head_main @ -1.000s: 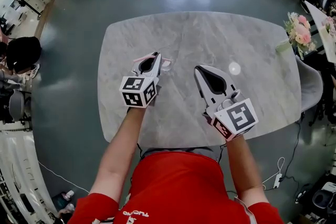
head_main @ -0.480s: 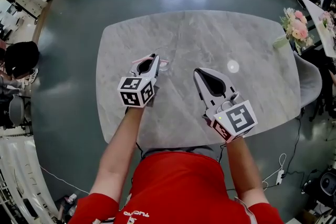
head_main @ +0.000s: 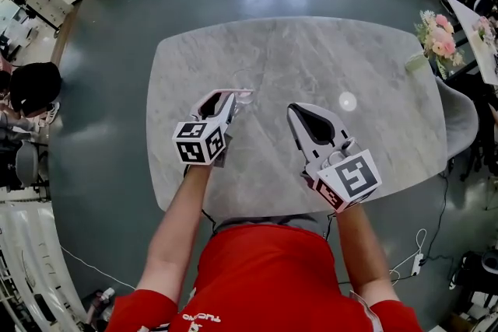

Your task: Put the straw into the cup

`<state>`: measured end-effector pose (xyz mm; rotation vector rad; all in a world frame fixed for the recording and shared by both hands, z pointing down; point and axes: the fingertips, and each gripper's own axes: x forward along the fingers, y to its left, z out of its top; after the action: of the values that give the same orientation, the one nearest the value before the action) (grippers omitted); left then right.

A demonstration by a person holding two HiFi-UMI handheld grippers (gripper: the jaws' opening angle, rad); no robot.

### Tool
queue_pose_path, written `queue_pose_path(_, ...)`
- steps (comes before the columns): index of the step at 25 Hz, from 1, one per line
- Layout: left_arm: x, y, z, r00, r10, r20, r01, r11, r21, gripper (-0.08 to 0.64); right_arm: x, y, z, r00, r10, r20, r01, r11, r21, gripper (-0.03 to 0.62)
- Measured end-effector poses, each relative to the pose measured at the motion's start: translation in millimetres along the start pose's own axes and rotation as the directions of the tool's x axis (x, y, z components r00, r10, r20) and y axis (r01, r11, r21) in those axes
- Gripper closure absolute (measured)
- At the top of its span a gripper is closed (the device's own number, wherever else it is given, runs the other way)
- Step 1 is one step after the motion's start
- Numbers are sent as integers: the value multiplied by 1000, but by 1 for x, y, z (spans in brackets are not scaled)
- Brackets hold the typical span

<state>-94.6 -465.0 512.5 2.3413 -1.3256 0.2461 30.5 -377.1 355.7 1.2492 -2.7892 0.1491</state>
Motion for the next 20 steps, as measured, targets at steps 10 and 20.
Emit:
queue_pose_path(10, -59, -30, 6, 995, 1, 98, -1, 1000, 1, 426, -12, 5, -9, 1000, 8, 8, -9, 999, 32, 591)
queue_pose_path(20, -125, -88, 70, 957, -92, 275, 60, 991, 124, 465, -17, 29, 3, 998, 50, 49, -52, 998, 47, 591)
